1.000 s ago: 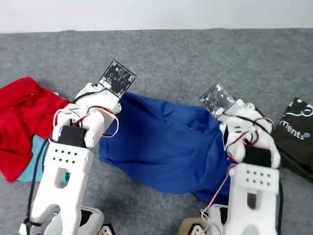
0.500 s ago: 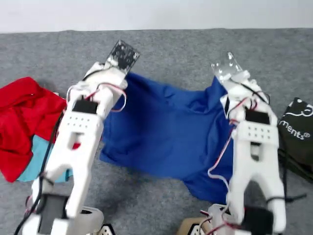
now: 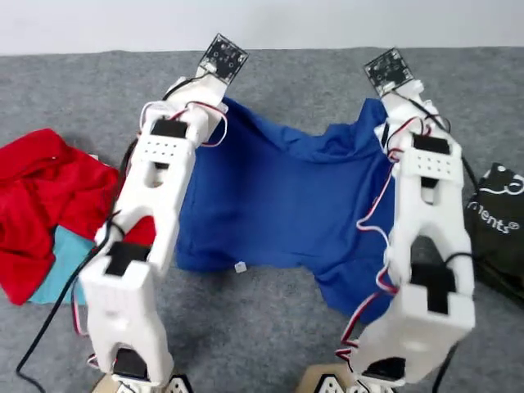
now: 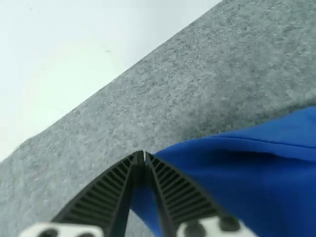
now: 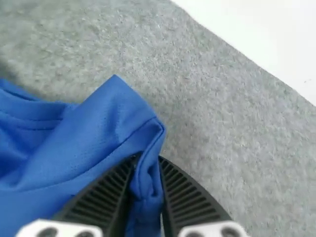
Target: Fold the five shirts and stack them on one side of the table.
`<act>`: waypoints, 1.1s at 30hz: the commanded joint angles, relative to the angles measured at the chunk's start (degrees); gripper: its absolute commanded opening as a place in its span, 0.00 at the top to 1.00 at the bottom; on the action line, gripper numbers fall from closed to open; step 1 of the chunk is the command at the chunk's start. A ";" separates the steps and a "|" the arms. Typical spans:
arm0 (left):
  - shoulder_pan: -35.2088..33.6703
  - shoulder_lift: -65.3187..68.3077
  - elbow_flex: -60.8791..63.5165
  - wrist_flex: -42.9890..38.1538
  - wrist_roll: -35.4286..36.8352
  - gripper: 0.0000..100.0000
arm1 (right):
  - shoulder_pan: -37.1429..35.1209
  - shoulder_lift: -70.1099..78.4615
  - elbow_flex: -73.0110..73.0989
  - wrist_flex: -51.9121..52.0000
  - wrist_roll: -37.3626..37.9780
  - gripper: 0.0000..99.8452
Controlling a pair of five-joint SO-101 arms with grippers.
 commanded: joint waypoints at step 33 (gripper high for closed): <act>-1.23 34.99 -79.52 63.91 -11.52 1.00 | 1.27 11.56 -27.78 38.64 2.64 0.99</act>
